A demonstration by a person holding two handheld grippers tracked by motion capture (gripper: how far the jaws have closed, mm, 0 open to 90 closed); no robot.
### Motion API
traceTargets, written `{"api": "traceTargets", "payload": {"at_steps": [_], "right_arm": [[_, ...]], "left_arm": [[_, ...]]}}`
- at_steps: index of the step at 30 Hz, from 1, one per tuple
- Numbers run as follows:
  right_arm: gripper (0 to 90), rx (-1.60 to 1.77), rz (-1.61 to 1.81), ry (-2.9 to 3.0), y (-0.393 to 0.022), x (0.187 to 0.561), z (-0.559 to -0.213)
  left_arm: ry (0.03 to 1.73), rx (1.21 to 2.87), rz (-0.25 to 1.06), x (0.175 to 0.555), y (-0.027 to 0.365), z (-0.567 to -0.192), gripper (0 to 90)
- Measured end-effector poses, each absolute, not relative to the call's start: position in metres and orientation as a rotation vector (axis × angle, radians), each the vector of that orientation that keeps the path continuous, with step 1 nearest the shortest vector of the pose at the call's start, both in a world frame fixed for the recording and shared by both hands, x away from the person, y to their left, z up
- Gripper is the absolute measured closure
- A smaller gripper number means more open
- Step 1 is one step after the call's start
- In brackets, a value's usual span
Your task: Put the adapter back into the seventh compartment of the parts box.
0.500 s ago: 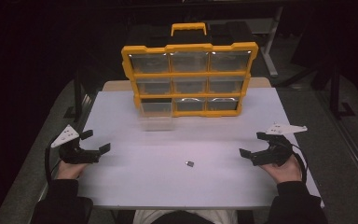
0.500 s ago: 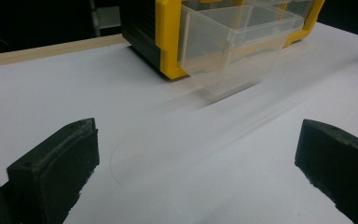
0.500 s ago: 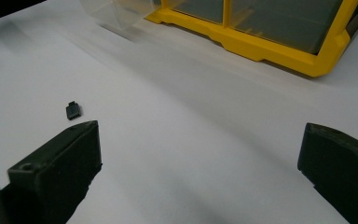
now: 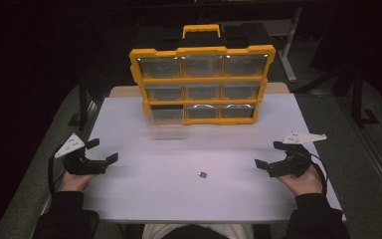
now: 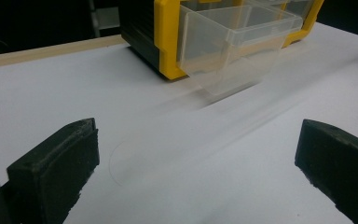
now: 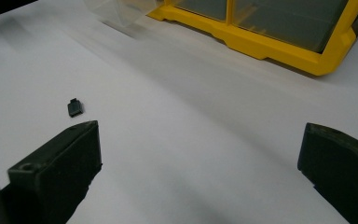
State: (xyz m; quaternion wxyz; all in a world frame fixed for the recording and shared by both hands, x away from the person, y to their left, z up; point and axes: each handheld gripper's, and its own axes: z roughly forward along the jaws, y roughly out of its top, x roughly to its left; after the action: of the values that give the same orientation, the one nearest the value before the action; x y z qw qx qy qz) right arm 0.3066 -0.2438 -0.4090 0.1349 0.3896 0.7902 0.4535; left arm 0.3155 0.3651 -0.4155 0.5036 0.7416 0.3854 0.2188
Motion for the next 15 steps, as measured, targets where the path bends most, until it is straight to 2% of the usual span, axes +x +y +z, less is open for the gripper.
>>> {"api": "traceTargets", "payload": {"at_steps": [15], "right_arm": [[0.0,1.103,1.293,2.316,-0.2356,0.3076,-0.4043]], "left_arm": [[0.927,1.801,0.527,0.3153,0.3636,-0.4167,0.0]]}}
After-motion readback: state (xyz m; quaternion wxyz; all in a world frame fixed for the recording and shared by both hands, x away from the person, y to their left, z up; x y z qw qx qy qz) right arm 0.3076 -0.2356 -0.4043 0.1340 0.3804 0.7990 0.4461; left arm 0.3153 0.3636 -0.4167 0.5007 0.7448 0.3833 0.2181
